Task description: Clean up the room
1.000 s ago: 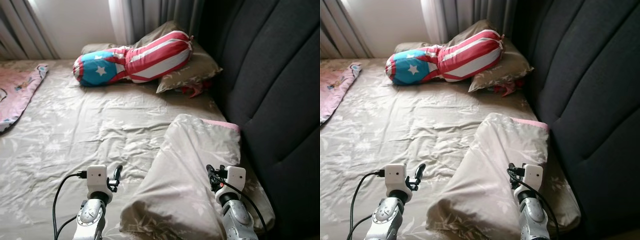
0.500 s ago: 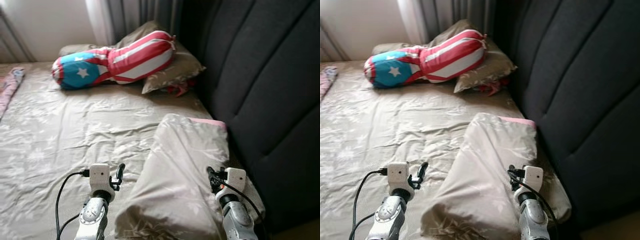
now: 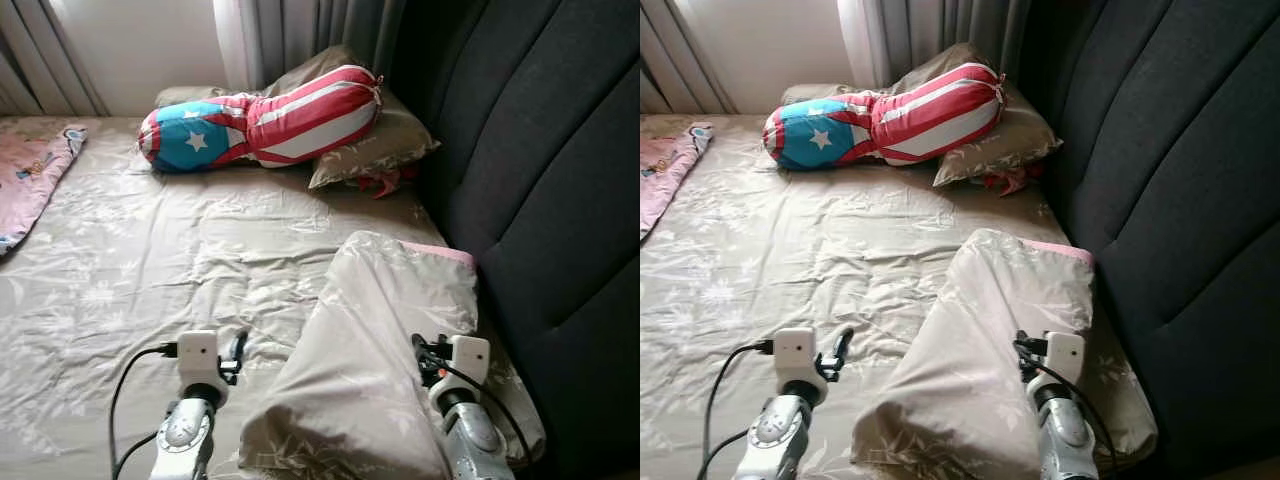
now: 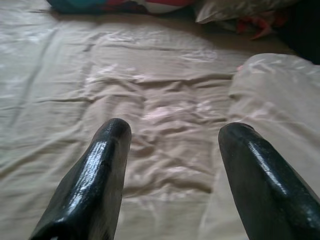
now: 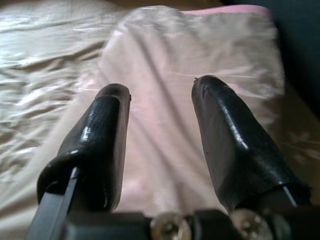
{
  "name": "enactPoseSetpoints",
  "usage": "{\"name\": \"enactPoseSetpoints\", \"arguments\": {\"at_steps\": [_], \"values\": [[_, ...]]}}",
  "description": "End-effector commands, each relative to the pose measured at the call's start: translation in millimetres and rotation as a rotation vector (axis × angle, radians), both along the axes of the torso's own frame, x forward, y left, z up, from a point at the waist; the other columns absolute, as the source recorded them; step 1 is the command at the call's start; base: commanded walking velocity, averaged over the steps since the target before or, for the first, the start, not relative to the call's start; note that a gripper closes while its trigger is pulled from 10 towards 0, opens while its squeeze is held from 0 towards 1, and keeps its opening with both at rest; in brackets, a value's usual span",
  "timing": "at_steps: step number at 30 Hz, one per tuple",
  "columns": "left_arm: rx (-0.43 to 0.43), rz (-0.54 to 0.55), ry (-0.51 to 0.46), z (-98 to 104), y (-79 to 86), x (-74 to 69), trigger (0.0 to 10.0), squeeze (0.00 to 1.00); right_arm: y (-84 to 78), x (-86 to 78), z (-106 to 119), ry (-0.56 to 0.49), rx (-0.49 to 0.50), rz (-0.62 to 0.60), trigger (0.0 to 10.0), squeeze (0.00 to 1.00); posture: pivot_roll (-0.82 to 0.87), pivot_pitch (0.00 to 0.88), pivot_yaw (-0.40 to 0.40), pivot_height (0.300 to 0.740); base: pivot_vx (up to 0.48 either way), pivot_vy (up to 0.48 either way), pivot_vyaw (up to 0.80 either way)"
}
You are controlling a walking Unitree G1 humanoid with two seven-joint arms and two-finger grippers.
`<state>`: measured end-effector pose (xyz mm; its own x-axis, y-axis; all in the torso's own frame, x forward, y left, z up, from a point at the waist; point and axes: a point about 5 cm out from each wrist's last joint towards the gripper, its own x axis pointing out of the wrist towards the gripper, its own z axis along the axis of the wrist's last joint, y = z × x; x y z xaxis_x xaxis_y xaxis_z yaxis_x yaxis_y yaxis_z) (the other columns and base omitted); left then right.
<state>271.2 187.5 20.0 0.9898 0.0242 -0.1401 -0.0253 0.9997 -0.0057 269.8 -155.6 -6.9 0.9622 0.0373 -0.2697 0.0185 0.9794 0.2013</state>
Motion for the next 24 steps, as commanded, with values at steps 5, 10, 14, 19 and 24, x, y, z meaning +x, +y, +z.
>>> {"name": "enactPoseSetpoints", "arguments": {"at_steps": [5, 10, 14, 19, 24], "values": [[0.014, -0.009, 0.003, -0.4, -3.6, 0.3, 10.0, 0.00, -5.2, -1.7, -2.3, 0.015, -0.007, -0.011, 10.0, 0.00, -0.01, 0.033, -0.058, 0.740, 0.000, -0.178, 0.00], [0.005, -0.008, -0.001, 0.2, -5.0, 0.6, 10.0, 0.00, -4.9, -1.6, -2.5, 0.017, -0.006, -0.011, 10.0, 0.00, -0.01, 0.035, -0.059, 0.740, 0.000, -0.362, 0.00], [-0.004, -0.004, -0.002, 0.4, -5.3, 0.9, 10.0, 0.00, -4.9, -1.4, -2.6, 0.018, -0.007, -0.011, 10.0, 0.00, -0.01, 0.036, -0.060, 0.740, 0.000, 0.000, 0.00], [-0.006, -0.003, -0.004, 0.6, -5.6, 0.8, 10.0, 0.00, -5.7, -1.9, -3.1, 0.020, -0.008, -0.012, 10.0, 0.00, -0.01, 0.036, -0.059, 0.740, 0.000, 0.000, 0.00], [-0.005, 0.002, -0.008, 1.1, -4.7, 0.4, 10.0, 0.00, -6.0, -2.4, -3.3, 0.020, -0.008, -0.012, 10.0, 0.00, -0.01, 0.039, -0.061, 0.740, 0.000, 0.000, 0.00]]}}
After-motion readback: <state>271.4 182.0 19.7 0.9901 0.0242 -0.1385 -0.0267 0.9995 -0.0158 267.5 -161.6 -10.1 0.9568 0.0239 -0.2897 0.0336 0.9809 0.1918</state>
